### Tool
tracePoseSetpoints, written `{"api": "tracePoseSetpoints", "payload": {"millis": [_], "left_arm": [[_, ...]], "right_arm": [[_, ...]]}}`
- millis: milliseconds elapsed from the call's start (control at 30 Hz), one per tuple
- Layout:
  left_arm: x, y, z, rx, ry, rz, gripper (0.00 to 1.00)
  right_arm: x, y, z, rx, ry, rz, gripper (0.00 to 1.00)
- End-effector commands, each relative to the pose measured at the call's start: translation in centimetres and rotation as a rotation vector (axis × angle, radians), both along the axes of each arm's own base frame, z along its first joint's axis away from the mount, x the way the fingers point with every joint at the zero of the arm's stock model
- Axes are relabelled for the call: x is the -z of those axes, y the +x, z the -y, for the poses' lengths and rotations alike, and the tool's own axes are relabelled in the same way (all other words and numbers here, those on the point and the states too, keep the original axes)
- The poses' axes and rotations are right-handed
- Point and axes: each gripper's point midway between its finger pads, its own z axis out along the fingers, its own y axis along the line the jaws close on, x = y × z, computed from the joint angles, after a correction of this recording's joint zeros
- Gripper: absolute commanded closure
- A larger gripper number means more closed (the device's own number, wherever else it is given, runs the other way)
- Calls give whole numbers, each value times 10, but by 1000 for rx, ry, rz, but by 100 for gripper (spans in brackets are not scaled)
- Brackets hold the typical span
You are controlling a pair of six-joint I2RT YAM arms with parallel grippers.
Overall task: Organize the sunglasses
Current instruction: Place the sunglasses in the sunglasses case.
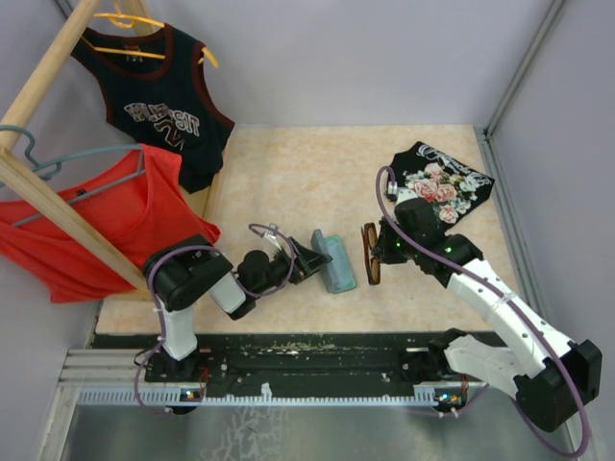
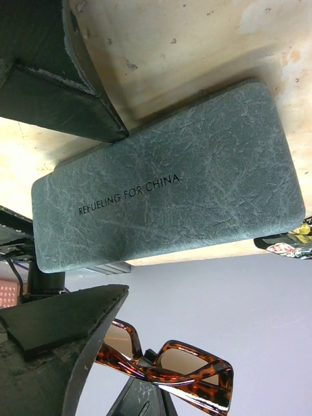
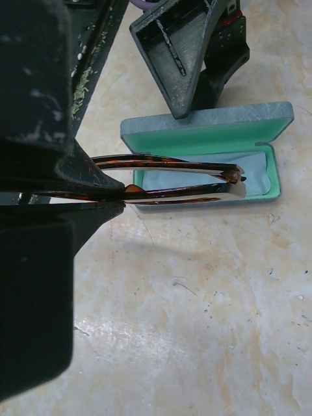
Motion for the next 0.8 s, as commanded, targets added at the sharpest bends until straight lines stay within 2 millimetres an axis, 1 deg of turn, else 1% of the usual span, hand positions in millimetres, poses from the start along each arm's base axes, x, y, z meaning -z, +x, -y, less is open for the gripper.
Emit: {"api": "tracePoseSetpoints", "payload": {"millis": [0,267,433,600,767], "left_arm": [[-17,6,6,8,-75,45,6],[-13,7,9,15,-83,35,6],[-12,10,11,21,-86,38,9],[-12,10,11,29,-98,42,19],[-13,6,4,36,-95,47,28]], "right_arm": [[-29,10,0,10,30,88,100],[-28,9,2,13,25,88,100],[-28,9,2,13,25,87,100],[-29,8,3,15,24,89,100],[-27,7,2,9,30,90,100]]}}
